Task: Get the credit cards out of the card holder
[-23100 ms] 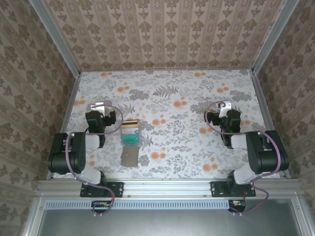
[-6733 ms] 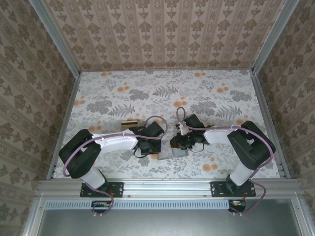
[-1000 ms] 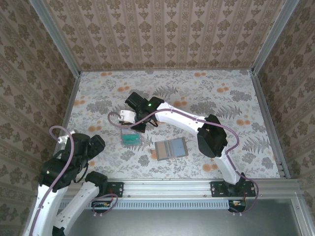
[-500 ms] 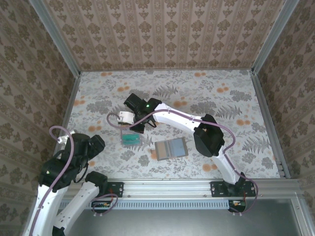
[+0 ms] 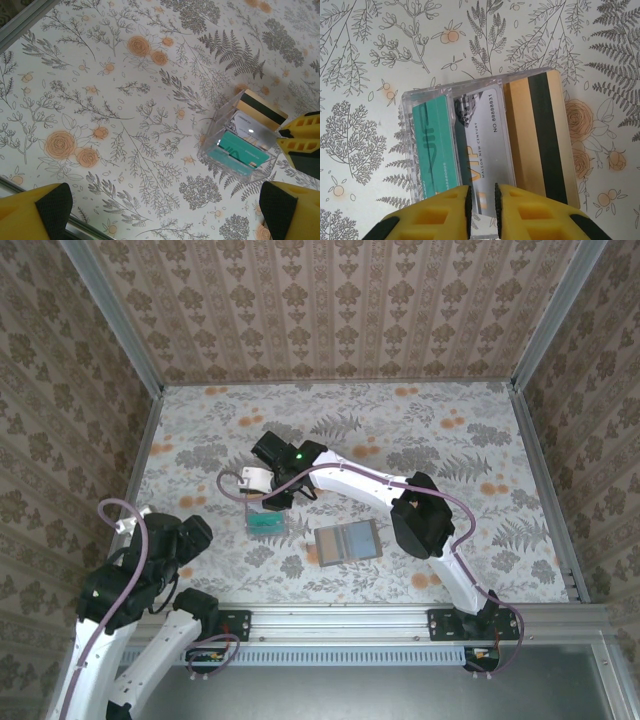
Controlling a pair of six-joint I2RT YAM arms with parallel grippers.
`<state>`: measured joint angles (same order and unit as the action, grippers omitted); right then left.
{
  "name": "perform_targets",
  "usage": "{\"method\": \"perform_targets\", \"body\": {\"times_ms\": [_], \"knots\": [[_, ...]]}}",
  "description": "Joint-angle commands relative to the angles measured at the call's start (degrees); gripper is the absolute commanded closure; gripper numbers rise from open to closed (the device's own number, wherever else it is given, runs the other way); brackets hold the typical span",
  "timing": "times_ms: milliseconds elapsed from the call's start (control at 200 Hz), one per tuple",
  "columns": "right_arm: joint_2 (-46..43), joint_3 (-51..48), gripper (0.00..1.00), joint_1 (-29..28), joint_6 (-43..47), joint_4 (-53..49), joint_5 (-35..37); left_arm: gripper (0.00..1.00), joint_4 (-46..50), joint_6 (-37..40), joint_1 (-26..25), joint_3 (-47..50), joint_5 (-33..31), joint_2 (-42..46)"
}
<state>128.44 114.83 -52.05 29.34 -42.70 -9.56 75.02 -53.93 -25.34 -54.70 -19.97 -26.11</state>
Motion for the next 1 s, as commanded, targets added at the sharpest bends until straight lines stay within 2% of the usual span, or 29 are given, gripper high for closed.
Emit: {"method": "perform_targets", "body": {"times_ms": [0, 120, 255, 405, 525, 605, 820, 995], "knots": [[-1.0, 1.7, 0.75, 0.3, -2.8, 1.3, 1.3, 0.00, 0.8, 0.3, 0.5, 0.0, 0.1, 0.6], [-3.3, 0.5, 0.70, 1.1, -7.1, 4.0, 2.8, 0.00, -0.3, 1.3, 0.5, 0.4, 1.7, 0.1], [-7.9, -5.1, 0.68, 2.6, -12.8, 11.1, 2.7, 0.00, -1.6, 2.9, 0.5, 0.7, 4.3, -1.0], [-13.1, -10.6, 0.61, 5.3, -21.9, 17.8, 2.3, 0.00, -3.1, 3.7, 0.5, 0.7, 7.4, -3.0], [-16.5, -13.6, 0.60, 8.1, -29.6, 20.5, 2.2, 0.00, -5.0, 4.4, 0.4, 1.2, 9.9, -3.9], [-18.6, -16.9, 0.53, 10.6, -35.3, 23.0, 1.0, 0.00, -6.8, 4.8, 0.4, 1.8, 12.2, -4.6], [-22.9, -23.4, 0.52, 19.4, -53.1, 24.5, -8.8, 0.00, -9.2, 4.5, 0.3, 2.2, 15.4, -7.5], [-29.3, -30.6, 0.52, 20.6, -53.7, 22.0, -7.1, 0.00, -14.2, 3.9, -0.4, 3.4, 17.8, -10.1]]}}
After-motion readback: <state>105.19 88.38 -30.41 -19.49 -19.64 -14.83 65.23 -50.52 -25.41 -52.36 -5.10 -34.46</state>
